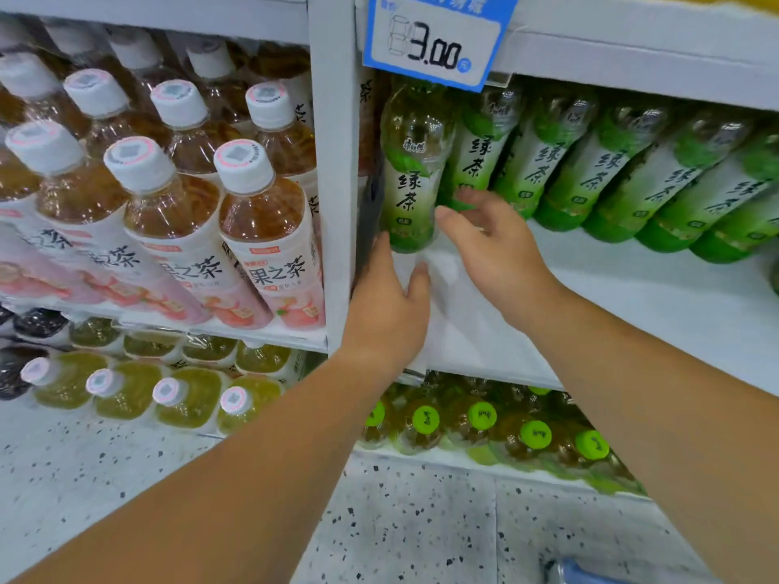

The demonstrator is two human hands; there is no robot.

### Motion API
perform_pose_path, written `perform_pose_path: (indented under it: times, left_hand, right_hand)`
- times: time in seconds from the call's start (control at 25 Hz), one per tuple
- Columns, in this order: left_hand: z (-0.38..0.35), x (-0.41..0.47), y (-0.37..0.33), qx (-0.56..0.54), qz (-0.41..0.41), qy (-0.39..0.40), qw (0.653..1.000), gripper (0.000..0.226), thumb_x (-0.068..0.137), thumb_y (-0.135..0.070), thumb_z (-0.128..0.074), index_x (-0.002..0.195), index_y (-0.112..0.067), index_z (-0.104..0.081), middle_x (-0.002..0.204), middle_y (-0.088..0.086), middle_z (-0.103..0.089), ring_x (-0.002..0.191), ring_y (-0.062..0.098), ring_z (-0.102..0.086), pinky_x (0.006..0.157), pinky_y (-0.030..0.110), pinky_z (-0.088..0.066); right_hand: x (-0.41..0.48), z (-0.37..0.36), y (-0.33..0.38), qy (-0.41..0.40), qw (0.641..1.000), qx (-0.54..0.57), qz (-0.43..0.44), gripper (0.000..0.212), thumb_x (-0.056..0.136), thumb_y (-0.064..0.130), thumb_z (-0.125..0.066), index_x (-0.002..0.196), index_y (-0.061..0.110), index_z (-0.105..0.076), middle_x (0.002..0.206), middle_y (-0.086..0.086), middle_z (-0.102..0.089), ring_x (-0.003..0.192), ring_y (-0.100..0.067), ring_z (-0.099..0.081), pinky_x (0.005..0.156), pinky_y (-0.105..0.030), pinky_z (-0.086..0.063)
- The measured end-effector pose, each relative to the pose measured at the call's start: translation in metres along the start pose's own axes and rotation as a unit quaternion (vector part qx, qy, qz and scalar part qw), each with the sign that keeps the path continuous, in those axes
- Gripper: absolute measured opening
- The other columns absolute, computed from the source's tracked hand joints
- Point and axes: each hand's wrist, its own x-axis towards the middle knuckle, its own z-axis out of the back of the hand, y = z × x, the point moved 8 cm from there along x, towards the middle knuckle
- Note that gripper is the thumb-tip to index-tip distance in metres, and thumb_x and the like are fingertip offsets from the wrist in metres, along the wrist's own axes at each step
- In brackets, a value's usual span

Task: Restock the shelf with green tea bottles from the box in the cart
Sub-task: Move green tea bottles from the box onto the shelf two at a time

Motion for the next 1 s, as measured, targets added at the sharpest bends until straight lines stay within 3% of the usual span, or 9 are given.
perform_pose_path:
  times: [0.12,0.2,0.36,0.52,0.64,0.72,0.84,0.92,1.0]
  left_hand:
    - [0.008,-0.034,0.001,-0.058,0.058,0.095,0.992,0.061,0.101,-0.042,-0.053,0.155,-0.027,-0.032,0.150,-0.002,-0.049,0.132,0.010,-0.049,0.111,0.033,-0.038]
    - [0.019,-0.059,0.000,-0.072,0.089,0.126,0.985,0.057,0.099,-0.044,-0.057,0.151,-0.029,-0.039,0.143,-0.008,-0.054,0.123,0.007,-0.053,0.103,0.028,-0.040]
    - [0.049,-0.112,-0.022,-0.076,0.114,0.174,0.975,0.053,0.098,-0.044,-0.060,0.147,-0.029,-0.046,0.135,-0.013,-0.057,0.119,0.005,-0.055,0.101,0.030,-0.045]
    - [0.077,-0.171,-0.056,-0.082,0.123,0.224,0.963,0.048,0.099,-0.042,-0.058,0.144,-0.026,-0.050,0.139,-0.013,-0.056,0.126,0.004,-0.052,0.096,0.017,-0.039]
    - [0.075,-0.215,-0.079,-0.067,0.142,0.269,0.950,0.053,0.099,-0.047,-0.056,0.147,-0.026,-0.048,0.142,-0.013,-0.052,0.126,0.003,-0.048,0.079,0.003,-0.039]
    - [0.064,-0.246,-0.100,-0.040,0.139,0.308,0.940,0.058,0.099,-0.051,-0.054,0.150,-0.026,-0.044,0.148,-0.010,-0.048,0.124,0.004,-0.046,0.089,0.016,-0.038]
    - [0.045,-0.289,-0.136,-0.023,0.136,0.342,0.929,0.060,0.098,-0.054,-0.052,0.151,-0.027,-0.042,0.151,-0.011,-0.044,0.120,0.004,-0.044,0.101,0.034,-0.039]
    - [0.032,-0.321,-0.162,-0.019,0.120,0.364,0.923,0.060,0.098,-0.055,-0.052,0.152,-0.029,-0.041,0.146,-0.015,-0.045,0.116,-0.001,-0.046,0.100,0.030,-0.038]
    - [0.016,-0.348,-0.186,-0.017,0.097,0.377,0.921,0.057,0.099,-0.054,-0.052,0.150,-0.029,-0.043,0.134,-0.019,-0.047,0.101,-0.016,-0.048,0.088,0.018,-0.037]
  right_hand:
    - [-0.045,0.015,-0.019,0.021,0.997,0.039,-0.070,0.049,0.094,0.047,-0.062,0.139,0.030,-0.054,0.113,0.018,-0.061,0.105,0.001,-0.060,0.086,-0.022,-0.046]
    - [-0.081,0.021,-0.028,0.021,0.992,0.057,-0.106,0.048,0.094,0.049,-0.061,0.139,0.033,-0.053,0.116,0.019,-0.060,0.107,0.001,-0.059,0.087,-0.023,-0.045]
    - [-0.158,0.043,-0.029,0.007,0.982,0.079,-0.171,0.053,0.092,0.055,-0.057,0.142,0.038,-0.049,0.112,0.030,-0.055,0.102,0.006,-0.054,0.081,-0.022,-0.043]
    - [-0.240,0.079,-0.012,-0.044,0.974,0.091,-0.203,0.049,0.098,0.044,-0.059,0.145,0.033,-0.049,0.111,0.032,-0.056,0.106,0.008,-0.053,0.099,-0.030,-0.043]
    - [-0.300,0.109,-0.001,-0.066,0.968,0.095,-0.224,0.051,0.099,0.045,-0.057,0.147,0.031,-0.046,0.114,0.035,-0.052,0.101,0.019,-0.051,0.088,-0.017,-0.041]
    - [-0.343,0.132,0.003,-0.082,0.962,0.103,-0.241,0.052,0.100,0.047,-0.056,0.148,0.032,-0.044,0.118,0.032,-0.052,0.103,0.018,-0.053,0.080,-0.011,-0.039]
    - [-0.403,0.169,0.001,-0.109,0.952,0.114,-0.262,0.053,0.099,0.049,-0.054,0.149,0.034,-0.043,0.132,0.016,-0.050,0.119,-0.005,-0.049,0.089,-0.024,-0.040]
    - [-0.439,0.200,-0.002,-0.118,0.949,0.120,-0.267,0.052,0.100,0.047,-0.054,0.149,0.033,-0.043,0.133,0.014,-0.050,0.121,-0.008,-0.049,0.091,-0.027,-0.038]
    - [-0.469,0.235,-0.006,-0.125,0.948,0.125,-0.264,0.054,0.100,0.047,-0.054,0.150,0.030,-0.043,0.136,0.012,-0.050,0.123,-0.008,-0.049,0.093,-0.027,-0.038]
